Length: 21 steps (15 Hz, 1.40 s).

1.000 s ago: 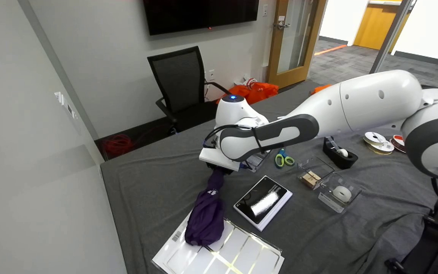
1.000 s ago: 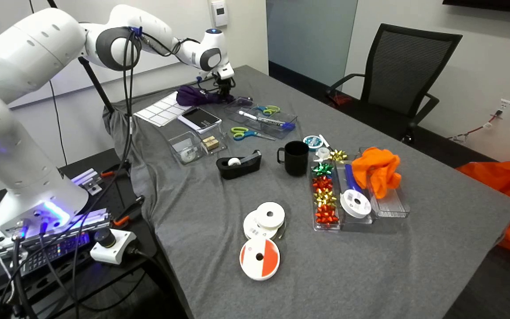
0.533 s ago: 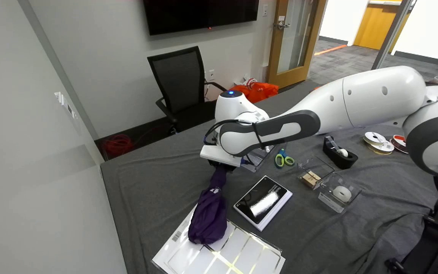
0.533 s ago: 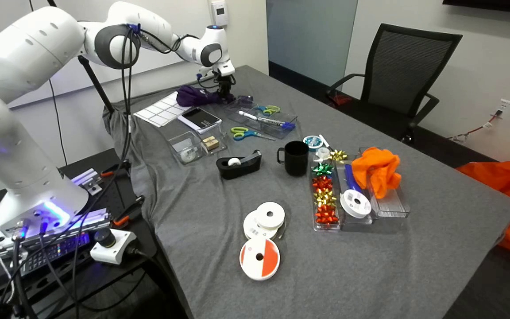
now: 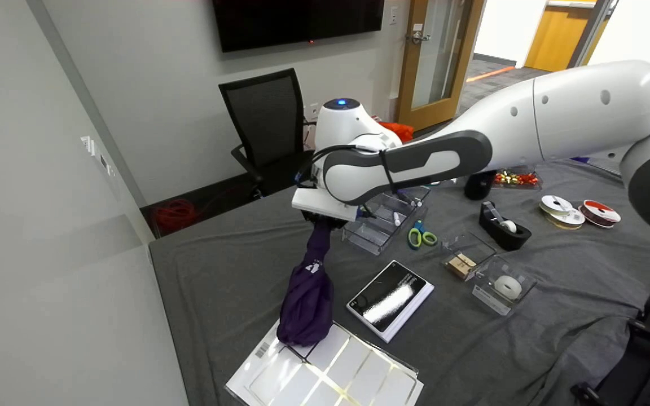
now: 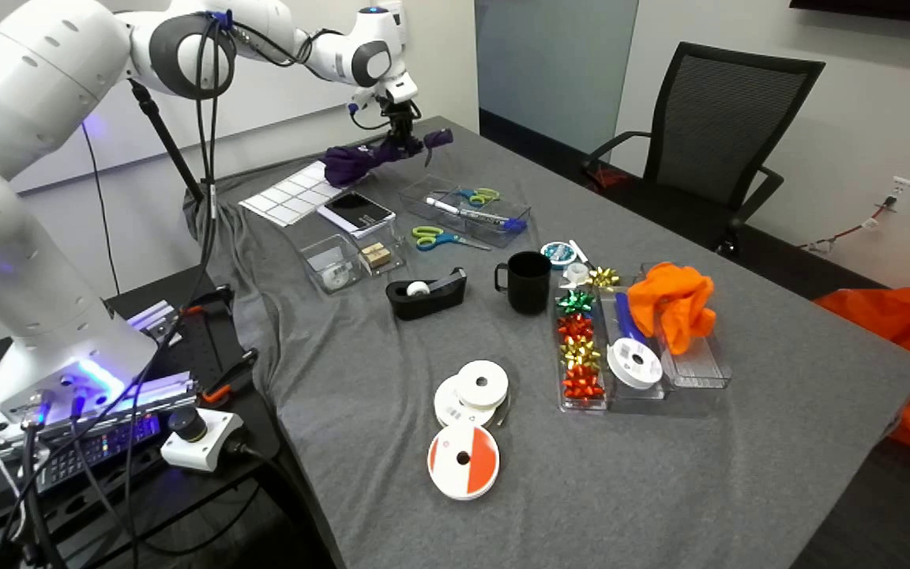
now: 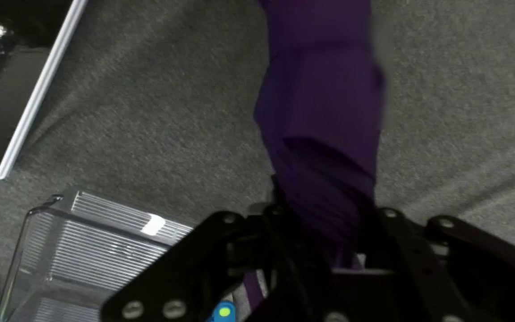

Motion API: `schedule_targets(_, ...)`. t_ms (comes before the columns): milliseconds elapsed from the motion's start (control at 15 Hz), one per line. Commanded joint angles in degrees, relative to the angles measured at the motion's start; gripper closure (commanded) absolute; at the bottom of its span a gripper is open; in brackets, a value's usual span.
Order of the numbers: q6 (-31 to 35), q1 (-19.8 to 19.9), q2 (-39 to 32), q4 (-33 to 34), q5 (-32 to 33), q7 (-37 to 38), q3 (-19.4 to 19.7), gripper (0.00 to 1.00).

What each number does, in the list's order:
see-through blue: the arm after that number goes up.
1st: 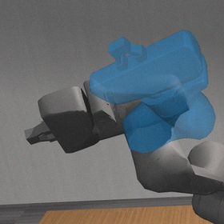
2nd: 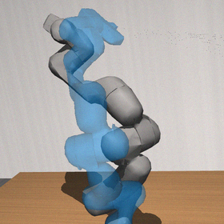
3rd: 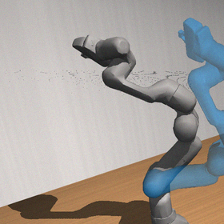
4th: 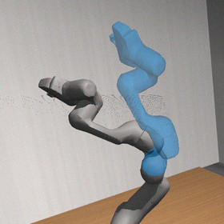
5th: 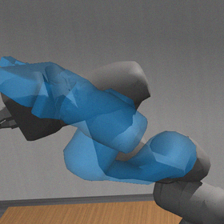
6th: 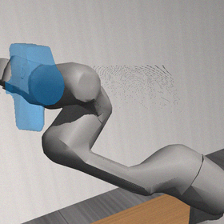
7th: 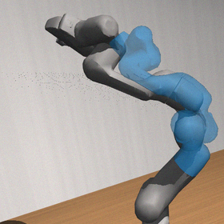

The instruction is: Move the purple umbrella to the right

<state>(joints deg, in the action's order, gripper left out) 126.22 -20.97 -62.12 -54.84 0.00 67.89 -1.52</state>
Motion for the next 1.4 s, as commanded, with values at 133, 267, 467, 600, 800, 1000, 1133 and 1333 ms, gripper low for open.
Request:
schedule_targets(133,-3.66,1.03,10.89,-11.74,0.62,-7.42,-0.85,0.92)
schedule_targets(267,-6.14,1.46,13.7,-14.85,0.63,-10.72,-0.95,0.92)
schedule_targets(467,-10.06,2.22,17.76,-19.59,0.63,-16.41,-1.05,0.92)
schedule_targets(600,-12.45,2.44,19.89,-22.41,0.86,-19.45,-0.76,0.92)
schedule_targets(800,-16.74,2.46,22.46,-26.3,2.18,-24.27,-0.34,0.92)
schedule_targets(1000,-15.52,2.88,25.8,-32.77,5.05,-32.17,-0.69,0.92)
schedule_targets(1133,-12.21,3.49,28.25,-37.95,5.85,-37.94,-1.19,0.92)
schedule_targets(1333,-9.33,3.93,31.79,-45.14,6.53,-46.38,-1.49,0.92)
